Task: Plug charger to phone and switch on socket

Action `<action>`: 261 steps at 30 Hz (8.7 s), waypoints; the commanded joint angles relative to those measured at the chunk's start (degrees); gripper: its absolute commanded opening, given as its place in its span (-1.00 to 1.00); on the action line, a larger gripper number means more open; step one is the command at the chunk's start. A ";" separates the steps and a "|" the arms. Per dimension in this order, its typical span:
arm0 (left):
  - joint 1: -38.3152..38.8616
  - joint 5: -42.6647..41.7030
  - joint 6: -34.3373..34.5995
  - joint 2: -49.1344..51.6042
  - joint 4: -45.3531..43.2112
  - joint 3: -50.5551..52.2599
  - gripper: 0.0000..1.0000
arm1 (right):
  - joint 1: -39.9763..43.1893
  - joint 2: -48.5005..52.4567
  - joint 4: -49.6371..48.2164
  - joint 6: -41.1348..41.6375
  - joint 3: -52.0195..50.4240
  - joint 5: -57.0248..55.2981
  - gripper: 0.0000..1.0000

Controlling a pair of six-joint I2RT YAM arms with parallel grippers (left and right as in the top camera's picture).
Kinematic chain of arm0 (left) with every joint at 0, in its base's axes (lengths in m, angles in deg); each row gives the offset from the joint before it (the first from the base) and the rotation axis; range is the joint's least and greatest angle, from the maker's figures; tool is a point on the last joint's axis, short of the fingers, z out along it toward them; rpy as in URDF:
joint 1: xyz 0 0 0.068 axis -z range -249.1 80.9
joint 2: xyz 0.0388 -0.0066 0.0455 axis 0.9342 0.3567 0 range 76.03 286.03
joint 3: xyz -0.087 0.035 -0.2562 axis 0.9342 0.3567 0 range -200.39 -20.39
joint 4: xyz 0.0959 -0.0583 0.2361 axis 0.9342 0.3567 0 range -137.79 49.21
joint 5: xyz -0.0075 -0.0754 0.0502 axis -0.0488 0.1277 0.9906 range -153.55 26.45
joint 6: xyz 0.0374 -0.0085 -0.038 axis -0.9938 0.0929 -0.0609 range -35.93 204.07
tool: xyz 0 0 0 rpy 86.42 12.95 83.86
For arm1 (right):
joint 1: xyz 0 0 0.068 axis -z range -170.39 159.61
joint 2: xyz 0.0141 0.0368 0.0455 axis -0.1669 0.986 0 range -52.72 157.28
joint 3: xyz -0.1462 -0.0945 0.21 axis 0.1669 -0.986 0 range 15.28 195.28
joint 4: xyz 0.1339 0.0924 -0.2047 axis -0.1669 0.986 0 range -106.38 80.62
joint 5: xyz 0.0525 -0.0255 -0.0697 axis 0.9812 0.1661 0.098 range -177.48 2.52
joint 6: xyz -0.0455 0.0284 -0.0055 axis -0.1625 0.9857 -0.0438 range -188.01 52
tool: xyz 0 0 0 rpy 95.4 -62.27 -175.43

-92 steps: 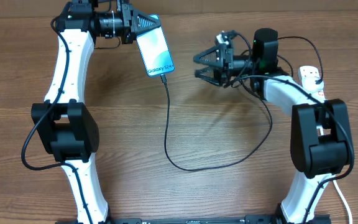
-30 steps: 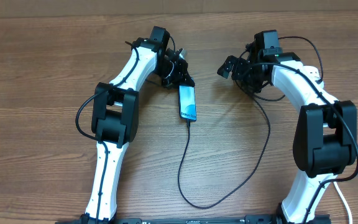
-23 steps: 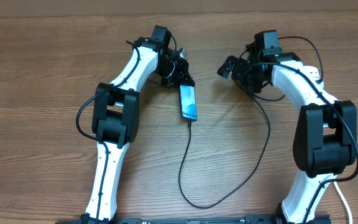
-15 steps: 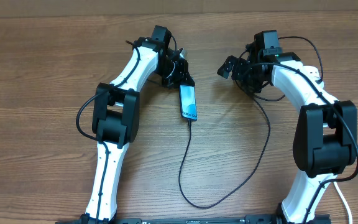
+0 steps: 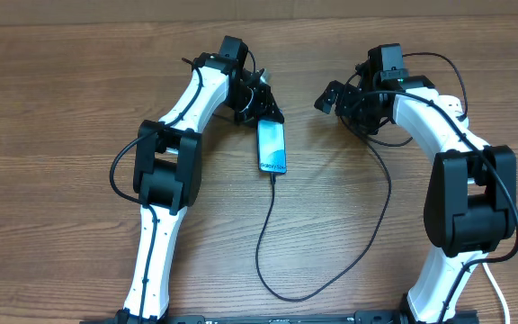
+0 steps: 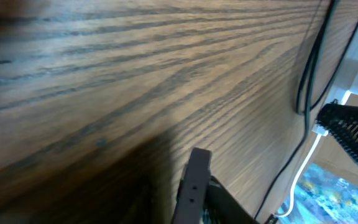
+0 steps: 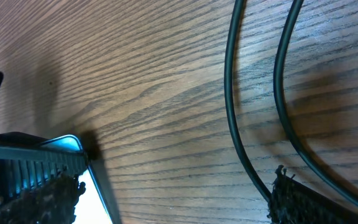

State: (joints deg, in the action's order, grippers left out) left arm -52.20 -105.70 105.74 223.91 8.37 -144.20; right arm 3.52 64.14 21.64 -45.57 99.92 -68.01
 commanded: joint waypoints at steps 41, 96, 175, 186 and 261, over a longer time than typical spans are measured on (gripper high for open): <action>-0.81 17.55 6.25 0.26 8.02 0.33 1.00 | -0.28 -0.26 0.00 -0.24 1.16 -0.59 1.00; 3.76 45.18 5.57 -36.24 38.27 -14.32 1.00 | -0.26 -0.26 -0.20 -0.13 1.16 -1.40 0.99; 3.74 45.16 5.57 -36.24 38.27 -14.32 1.00 | 35.82 6.67 14.25 -25.62 12.04 7.34 1.00; 3.74 45.18 5.57 -36.24 38.27 -14.32 1.00 | 35.76 6.69 15.82 -25.46 11.82 6.82 1.00; 3.74 45.16 5.57 -36.24 38.27 -14.32 1.00 | 35.36 6.71 12.85 -25.88 8.57 6.27 1.00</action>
State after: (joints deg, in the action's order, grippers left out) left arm -47.87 -61.33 111.16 187.27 46.73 -158.64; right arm 39.48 70.57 33.73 -71.45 108.95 -61.52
